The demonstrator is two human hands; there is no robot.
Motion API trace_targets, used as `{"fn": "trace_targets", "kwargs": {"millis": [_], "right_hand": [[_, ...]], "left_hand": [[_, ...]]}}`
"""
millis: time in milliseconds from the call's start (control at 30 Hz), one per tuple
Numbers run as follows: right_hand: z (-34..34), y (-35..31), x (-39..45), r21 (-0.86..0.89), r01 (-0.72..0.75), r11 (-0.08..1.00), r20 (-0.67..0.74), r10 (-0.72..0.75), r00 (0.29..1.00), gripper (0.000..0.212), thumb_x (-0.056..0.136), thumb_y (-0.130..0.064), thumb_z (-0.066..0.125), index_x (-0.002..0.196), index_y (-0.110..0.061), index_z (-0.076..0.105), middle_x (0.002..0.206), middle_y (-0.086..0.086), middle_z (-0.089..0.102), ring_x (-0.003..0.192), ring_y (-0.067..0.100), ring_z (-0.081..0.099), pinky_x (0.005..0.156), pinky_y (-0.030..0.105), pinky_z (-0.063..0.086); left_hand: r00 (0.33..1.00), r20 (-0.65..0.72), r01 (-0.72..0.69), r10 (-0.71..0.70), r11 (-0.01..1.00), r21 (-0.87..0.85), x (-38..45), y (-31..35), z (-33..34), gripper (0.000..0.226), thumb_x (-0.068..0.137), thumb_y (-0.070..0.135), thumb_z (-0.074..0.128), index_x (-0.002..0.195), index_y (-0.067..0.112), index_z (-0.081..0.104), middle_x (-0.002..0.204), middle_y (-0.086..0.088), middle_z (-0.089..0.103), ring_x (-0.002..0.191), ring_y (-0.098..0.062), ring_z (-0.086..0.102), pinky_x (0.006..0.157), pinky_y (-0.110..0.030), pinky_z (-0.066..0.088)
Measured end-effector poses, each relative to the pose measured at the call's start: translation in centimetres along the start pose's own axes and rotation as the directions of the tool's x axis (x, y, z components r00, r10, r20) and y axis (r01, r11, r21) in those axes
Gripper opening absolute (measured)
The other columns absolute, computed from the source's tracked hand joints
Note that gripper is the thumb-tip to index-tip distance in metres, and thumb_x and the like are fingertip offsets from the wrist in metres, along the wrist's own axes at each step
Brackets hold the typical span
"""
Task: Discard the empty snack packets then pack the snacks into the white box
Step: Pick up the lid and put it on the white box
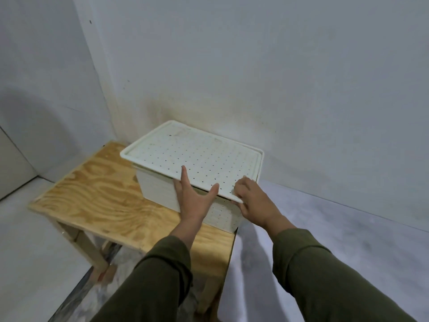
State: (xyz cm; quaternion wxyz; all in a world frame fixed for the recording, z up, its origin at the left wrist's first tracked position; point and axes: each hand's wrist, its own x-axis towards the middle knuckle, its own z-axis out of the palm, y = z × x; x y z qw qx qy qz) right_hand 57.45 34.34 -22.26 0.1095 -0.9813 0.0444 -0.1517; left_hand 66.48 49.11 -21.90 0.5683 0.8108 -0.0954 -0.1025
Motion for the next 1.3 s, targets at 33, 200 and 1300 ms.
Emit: {"fn": "trace_targets", "kwargs": {"millis": [33,200,1300], "right_hand": [[-0.3,0.5,-0.2,-0.002,0.021,1.000,-0.011,-0.021,1.000,0.010,0.080,-0.008,0.059,0.089,-0.004,0.056,0.101,0.013,0.054,0.090,0.027,0.049,0.076,0.029,0.041],[-0.6,3.0,-0.8,0.089,0.021,0.996,0.000,-0.021,1.000,0.022,0.082,-0.023,0.061,0.084,-0.004,0.052,0.099,0.011,0.052,0.085,0.025,0.046,0.069,0.023,0.035],[-1.1,3.5,-2.2,0.429,-0.435,0.791,-0.085,0.515,0.853,0.052,0.089,-0.046,0.048,0.136,-0.027,0.041,0.143,0.000,0.041,0.133,0.017,0.035,0.110,0.034,0.032]], "left_hand": [[1.000,-0.021,0.018,-0.019,1.000,-0.006,-0.2,0.0,0.4,0.108,0.071,0.045,0.077,0.149,0.035,0.003,0.159,-0.007,-0.008,0.146,-0.024,0.008,0.112,-0.033,0.023],[0.995,-0.071,0.077,-0.068,0.990,0.119,0.0,-0.6,2.5,0.123,0.061,0.062,0.076,0.150,0.029,-0.003,0.155,-0.008,-0.026,0.146,-0.033,-0.001,0.118,-0.046,0.018],[0.975,-0.169,-0.127,0.146,0.985,0.118,-0.9,3.0,5.8,0.047,0.090,0.023,0.055,0.135,0.020,0.039,0.152,0.000,0.022,0.138,-0.020,0.032,0.110,-0.044,0.033]]}}
